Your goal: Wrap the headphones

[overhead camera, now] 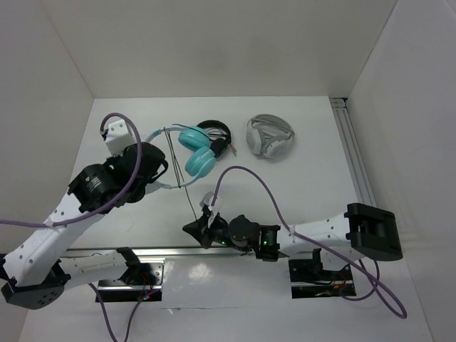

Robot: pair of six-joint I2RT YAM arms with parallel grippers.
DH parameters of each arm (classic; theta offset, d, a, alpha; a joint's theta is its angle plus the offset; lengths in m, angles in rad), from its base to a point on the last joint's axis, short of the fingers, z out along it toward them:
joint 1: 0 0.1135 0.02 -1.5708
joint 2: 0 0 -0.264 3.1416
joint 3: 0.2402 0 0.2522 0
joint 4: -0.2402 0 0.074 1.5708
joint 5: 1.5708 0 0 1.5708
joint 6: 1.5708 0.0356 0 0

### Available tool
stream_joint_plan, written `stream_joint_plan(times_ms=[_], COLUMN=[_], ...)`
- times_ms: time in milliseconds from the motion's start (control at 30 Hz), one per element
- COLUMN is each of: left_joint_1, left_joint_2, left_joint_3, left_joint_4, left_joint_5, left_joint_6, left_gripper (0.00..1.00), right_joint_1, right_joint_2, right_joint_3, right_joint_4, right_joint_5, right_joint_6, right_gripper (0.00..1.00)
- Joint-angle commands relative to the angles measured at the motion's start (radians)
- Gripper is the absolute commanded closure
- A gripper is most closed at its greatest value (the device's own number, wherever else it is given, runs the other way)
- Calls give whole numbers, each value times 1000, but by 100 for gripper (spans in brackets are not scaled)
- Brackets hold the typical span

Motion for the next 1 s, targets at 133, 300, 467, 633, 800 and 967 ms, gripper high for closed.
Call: stream_joint_plan(times_ms=[133, 300, 467, 633, 800, 967], left_joint_1=[240, 260, 157, 133, 277, 317], left_joint_2=[-31, 39, 144, 156, 29, 32], left_joint_3=[-141, -184, -111, -88, -177, -146], left_joint_4=[253, 249, 100, 78, 290, 290], left_joint_5=[69, 60, -18, 21, 260, 282], left_joint_6=[50, 107, 63, 101, 251, 285], left_gripper=[100, 100, 100, 100, 100, 100], right_joint_1=[64, 74, 74, 74, 55, 55], right_joint_2=[-61, -60, 7, 61, -11, -37], right_joint_3=[152, 334, 541, 661, 594, 587], right_joint_4=[-208, -456, -771, -1032, -1029, -1018], right_joint_5=[-1, -56, -65, -56, -176, -310], right_joint_6=[-34, -57, -171, -244, -264, -297], right_gripper=[100, 100, 100, 100, 100, 100])
